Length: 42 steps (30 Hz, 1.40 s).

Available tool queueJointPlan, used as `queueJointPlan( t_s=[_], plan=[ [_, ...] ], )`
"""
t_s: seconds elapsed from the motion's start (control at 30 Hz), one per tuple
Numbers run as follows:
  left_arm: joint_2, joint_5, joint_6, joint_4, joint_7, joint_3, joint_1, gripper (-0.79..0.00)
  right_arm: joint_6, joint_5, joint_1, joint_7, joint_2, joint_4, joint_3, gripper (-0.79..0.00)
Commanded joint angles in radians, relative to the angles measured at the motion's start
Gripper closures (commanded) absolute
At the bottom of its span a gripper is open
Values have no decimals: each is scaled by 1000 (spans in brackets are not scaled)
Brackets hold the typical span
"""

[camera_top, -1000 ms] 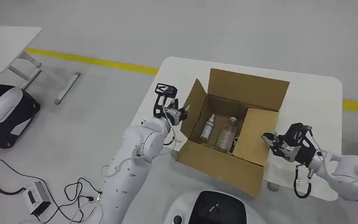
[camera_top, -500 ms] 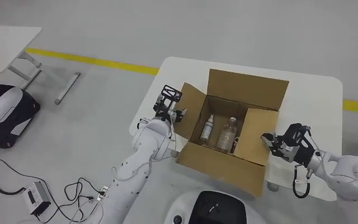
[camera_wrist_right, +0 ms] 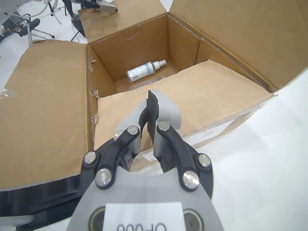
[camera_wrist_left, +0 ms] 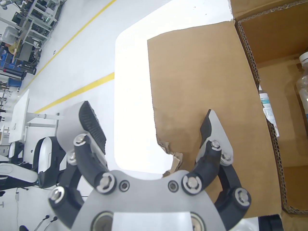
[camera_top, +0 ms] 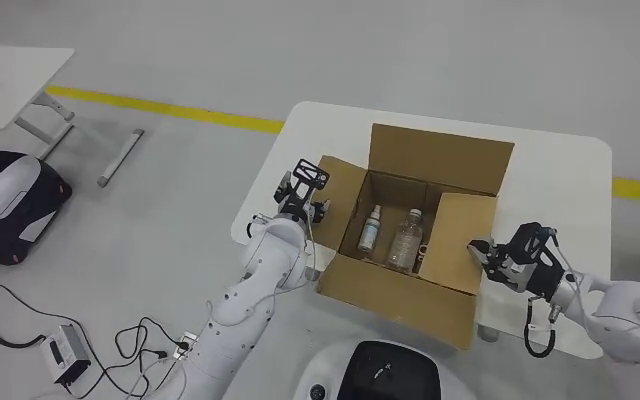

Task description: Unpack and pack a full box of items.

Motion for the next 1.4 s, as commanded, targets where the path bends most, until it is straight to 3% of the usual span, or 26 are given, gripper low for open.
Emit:
queueJointPlan(
  t_s=[0.0,0.43,1.13,1.37],
  plan=[
    [-1,1,9,-12,5,-4,0,-785,2,1,-2,-3,0,-4,4,0],
    [-5,-45,-26,-94,-7,-30,-4,-785,5,-2,-19,-10,4,-30,24,0],
    [-7,93,-55,44,18,-10,-2,-785,10,2,-21,5,1,-34,19,0],
    [-12,32,-52,-24,54,-19,-7,-785,17,11,-19,-25,3,-22,50,0]
  ],
)
